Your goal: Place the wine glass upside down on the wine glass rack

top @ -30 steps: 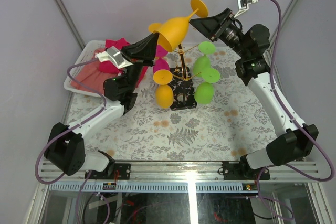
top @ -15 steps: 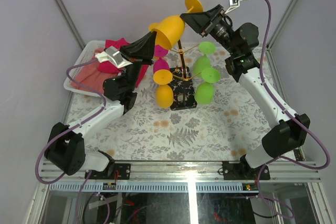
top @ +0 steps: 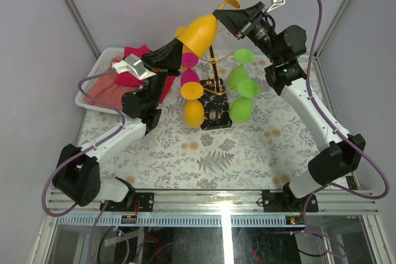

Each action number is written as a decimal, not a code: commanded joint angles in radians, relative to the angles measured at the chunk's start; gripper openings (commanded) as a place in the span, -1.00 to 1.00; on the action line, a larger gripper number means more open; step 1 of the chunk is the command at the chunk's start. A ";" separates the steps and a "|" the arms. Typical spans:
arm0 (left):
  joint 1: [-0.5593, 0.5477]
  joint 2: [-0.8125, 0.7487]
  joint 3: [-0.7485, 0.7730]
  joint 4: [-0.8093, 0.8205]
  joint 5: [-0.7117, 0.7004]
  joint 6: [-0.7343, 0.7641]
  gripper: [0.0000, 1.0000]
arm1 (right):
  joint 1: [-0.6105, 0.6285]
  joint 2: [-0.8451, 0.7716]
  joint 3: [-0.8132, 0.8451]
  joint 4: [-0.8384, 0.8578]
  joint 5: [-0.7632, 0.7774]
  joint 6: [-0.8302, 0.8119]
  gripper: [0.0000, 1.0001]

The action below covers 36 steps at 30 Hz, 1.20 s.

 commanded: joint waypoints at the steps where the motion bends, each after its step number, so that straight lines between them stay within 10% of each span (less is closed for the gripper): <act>1: -0.009 -0.001 0.005 0.060 0.036 -0.011 -0.82 | 0.025 0.008 0.036 0.031 -0.018 -0.045 -0.71; 19: -0.007 -0.197 -0.113 -0.249 0.051 0.175 0.63 | -0.029 0.009 0.229 -0.287 0.115 -0.398 -1.00; 27: -0.007 -0.227 0.064 -0.693 0.060 0.240 0.86 | -0.210 0.121 0.391 -0.500 0.128 -0.588 -1.00; 36: 0.000 -0.212 0.143 -0.763 -0.011 0.298 0.92 | -0.322 0.183 0.319 -0.508 0.156 -0.939 -1.00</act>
